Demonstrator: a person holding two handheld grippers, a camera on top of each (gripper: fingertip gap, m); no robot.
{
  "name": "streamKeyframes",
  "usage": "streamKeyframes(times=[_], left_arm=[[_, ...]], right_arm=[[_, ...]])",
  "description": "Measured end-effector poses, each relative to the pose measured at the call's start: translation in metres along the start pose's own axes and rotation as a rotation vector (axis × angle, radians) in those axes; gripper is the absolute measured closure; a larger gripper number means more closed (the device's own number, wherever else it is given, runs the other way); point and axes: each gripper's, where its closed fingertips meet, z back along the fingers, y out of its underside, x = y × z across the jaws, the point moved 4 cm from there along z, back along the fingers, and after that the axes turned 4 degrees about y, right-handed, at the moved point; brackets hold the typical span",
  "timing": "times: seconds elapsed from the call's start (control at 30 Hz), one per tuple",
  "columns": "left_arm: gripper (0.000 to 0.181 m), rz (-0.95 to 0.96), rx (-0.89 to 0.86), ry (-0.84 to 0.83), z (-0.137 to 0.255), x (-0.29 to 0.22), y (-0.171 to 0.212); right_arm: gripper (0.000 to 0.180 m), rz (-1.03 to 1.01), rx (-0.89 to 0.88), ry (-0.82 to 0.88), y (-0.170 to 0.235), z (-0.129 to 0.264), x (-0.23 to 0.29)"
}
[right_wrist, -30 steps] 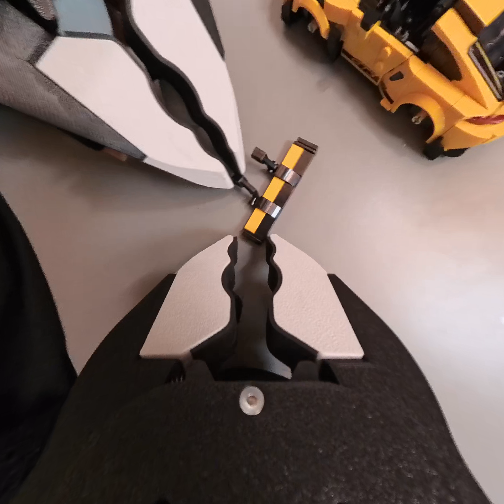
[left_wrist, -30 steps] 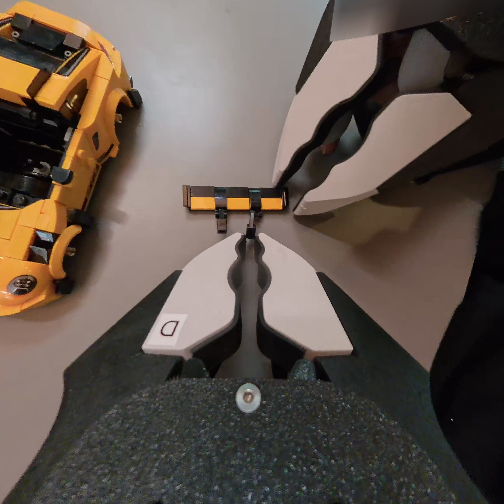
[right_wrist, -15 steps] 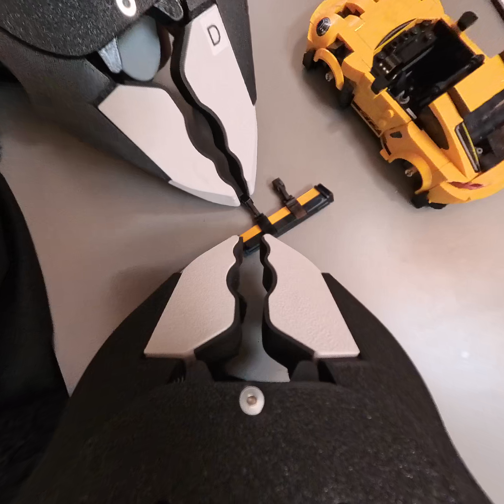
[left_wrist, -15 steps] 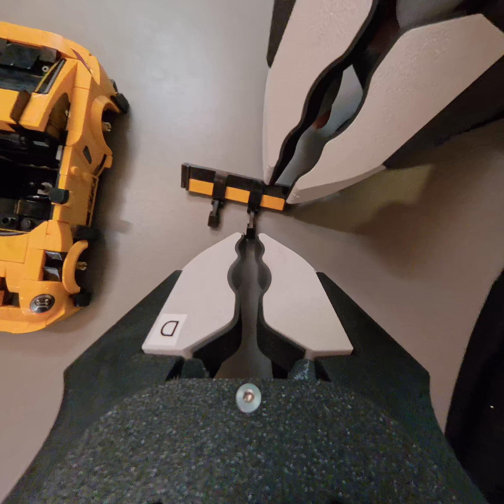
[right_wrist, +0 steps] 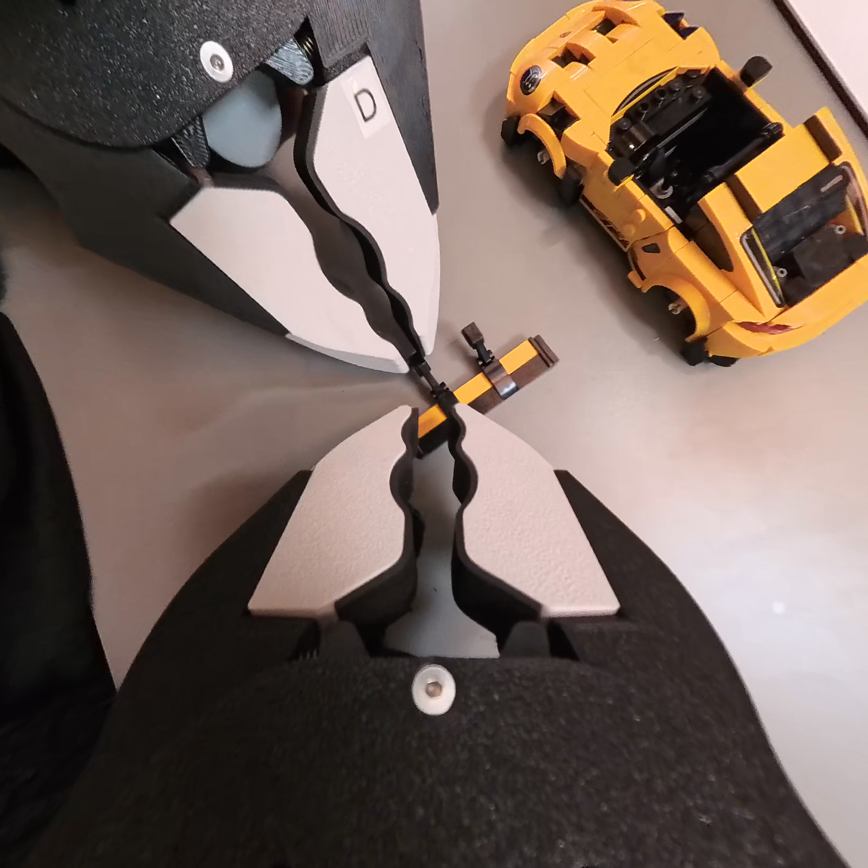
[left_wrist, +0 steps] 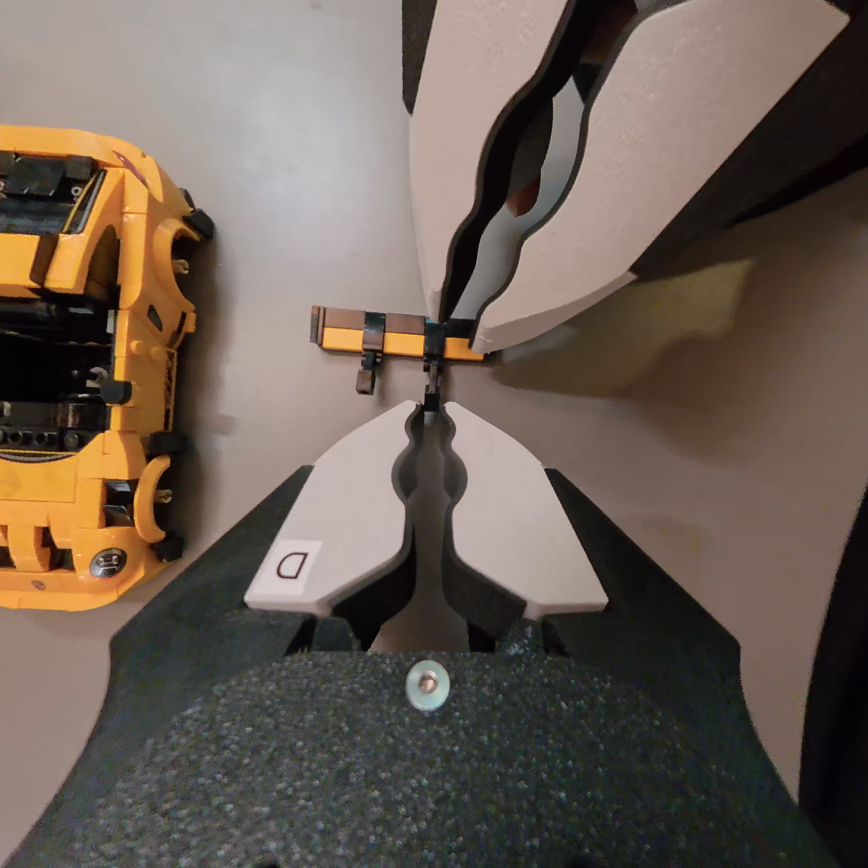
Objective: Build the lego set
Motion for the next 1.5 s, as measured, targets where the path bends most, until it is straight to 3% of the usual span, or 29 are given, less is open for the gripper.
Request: streamKeyframes(times=[0.27,1.5], left_arm=[[0.175,0.006,0.012,0.005,-0.004,0.001,0.001],[0.174,-0.053,0.035,0.038,-0.006,0.002,-0.002]], right_arm=[[0.180,-0.020,-0.029,0.020,-0.003,-0.009,0.001],[0.180,-0.123,-0.016,0.081,0.000,-0.016,0.000]])
